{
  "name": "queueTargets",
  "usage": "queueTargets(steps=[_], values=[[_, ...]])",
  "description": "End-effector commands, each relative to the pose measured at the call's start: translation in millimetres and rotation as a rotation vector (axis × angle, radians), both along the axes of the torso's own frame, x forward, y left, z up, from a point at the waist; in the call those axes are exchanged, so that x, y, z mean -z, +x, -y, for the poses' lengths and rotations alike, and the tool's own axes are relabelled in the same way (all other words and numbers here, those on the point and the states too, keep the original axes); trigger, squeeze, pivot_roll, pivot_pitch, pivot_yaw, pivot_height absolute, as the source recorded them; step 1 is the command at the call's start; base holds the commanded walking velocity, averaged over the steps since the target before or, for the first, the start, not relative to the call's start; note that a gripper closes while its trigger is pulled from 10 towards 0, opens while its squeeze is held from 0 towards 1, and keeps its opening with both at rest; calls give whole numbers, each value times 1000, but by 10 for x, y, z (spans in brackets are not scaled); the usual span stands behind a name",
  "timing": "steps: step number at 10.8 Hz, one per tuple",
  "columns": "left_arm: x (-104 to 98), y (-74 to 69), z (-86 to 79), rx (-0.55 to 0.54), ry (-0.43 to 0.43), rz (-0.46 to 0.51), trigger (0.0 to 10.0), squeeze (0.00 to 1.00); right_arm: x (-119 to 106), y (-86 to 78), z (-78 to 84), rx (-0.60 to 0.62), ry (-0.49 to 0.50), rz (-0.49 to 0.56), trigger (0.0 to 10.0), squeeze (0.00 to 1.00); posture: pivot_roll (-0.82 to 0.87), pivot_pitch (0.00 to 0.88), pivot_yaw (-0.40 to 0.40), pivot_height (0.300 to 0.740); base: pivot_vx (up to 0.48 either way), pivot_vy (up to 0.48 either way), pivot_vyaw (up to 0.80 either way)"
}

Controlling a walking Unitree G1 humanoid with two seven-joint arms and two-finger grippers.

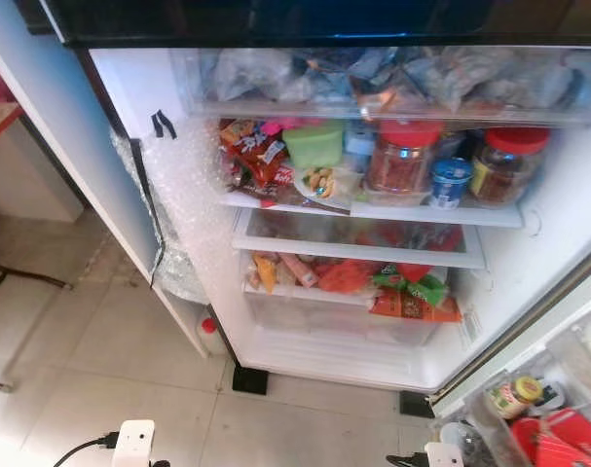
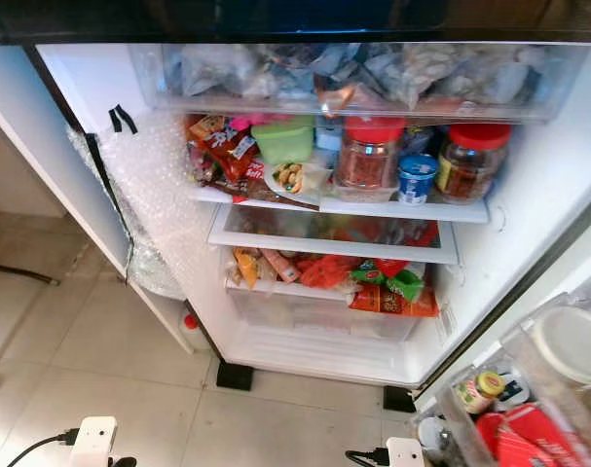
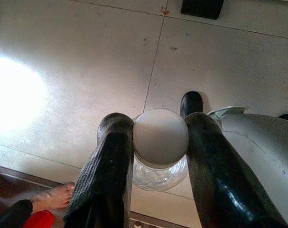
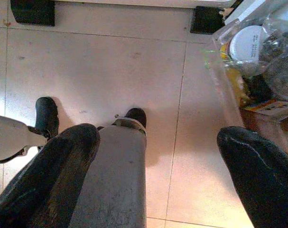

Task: Restocking fridge

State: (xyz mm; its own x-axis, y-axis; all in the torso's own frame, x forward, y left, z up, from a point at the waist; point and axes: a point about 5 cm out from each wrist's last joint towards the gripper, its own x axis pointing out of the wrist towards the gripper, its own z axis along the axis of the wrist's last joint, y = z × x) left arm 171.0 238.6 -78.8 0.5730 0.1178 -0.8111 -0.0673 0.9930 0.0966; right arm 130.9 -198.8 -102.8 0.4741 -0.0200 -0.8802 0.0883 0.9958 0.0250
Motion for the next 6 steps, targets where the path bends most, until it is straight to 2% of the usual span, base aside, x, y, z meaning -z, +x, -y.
queueTargets(steps=[1,4,6], values=[[4,-41,-46,12,19,-5,10000,0,31,-73,-22,9,7,-37,10000,0,98,71,67,740,0,0,-763],[-23,-4,-32,19,-13,48,10000,0,30,-65,-36,-14,17,-39,10000,0,104,81,66,740,0,0,-752],[-24,-4,-47,26,3,37,10000,0,27,-55,-43,-7,20,-30,10000,0,100,87,72,740,0,0,0]])
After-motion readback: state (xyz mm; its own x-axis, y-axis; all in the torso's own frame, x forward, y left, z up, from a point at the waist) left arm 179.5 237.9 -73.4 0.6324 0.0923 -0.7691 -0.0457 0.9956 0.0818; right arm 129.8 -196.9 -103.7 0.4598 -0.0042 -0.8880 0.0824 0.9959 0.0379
